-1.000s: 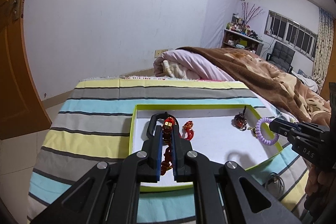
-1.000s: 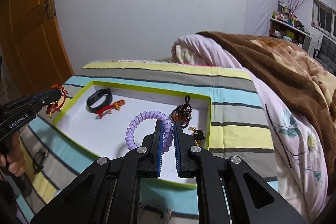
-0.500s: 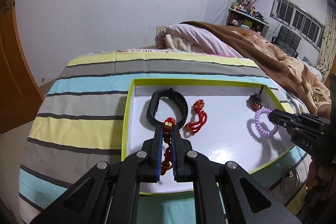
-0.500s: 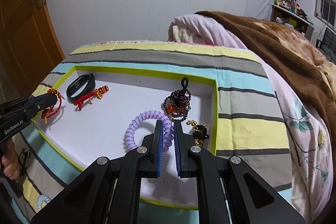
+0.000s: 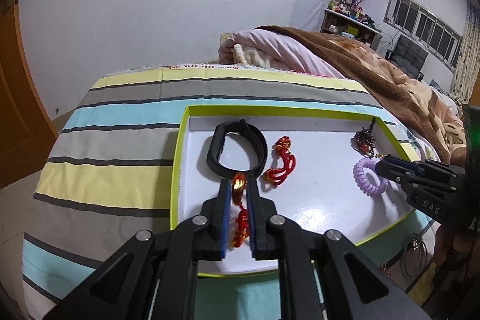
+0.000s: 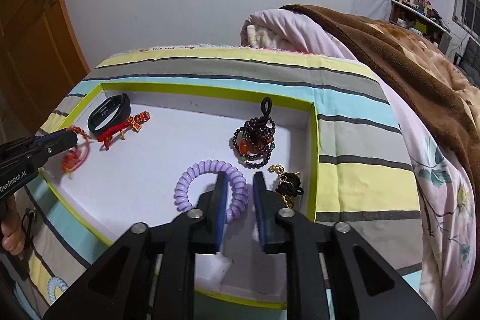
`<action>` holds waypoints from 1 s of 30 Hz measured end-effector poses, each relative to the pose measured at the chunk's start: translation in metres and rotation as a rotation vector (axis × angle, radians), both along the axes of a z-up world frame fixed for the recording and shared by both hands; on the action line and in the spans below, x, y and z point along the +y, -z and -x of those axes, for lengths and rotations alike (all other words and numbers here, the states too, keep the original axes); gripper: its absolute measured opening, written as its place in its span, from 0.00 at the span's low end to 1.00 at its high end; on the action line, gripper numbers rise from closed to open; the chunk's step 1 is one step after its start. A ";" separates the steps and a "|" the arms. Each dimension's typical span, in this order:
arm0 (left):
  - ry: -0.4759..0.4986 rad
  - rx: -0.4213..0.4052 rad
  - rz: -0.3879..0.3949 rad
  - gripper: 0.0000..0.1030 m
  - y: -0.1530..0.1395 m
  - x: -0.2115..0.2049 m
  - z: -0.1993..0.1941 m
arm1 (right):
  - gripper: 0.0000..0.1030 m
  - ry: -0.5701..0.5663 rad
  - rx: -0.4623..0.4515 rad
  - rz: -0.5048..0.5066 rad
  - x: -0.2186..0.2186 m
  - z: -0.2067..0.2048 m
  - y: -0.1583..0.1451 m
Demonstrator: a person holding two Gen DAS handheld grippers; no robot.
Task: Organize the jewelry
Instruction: 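Open the right tool to drop the lavender coil while the left tool releases the red tassel in the box, then withdraw both tools from the box back over the remaining jewelry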
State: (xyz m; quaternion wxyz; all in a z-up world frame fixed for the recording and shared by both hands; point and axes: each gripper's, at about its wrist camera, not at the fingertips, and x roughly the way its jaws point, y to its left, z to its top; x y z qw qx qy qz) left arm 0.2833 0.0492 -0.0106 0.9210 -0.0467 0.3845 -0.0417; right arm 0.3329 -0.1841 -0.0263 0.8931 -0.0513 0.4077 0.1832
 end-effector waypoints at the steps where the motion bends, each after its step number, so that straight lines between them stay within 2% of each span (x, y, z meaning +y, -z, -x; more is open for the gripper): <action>1: 0.000 -0.004 0.000 0.22 -0.001 0.000 0.001 | 0.29 -0.001 -0.002 -0.002 0.000 0.001 -0.001; 11: -0.005 -0.068 -0.006 0.24 -0.026 -0.001 0.029 | 0.29 -0.014 -0.060 -0.028 -0.004 0.030 -0.026; 23: 0.016 -0.155 0.004 0.24 -0.059 -0.013 0.107 | 0.29 -0.039 -0.161 -0.088 -0.021 0.120 -0.063; 30: 0.025 -0.184 -0.001 0.24 -0.065 -0.019 0.146 | 0.29 -0.038 -0.171 -0.128 -0.032 0.166 -0.068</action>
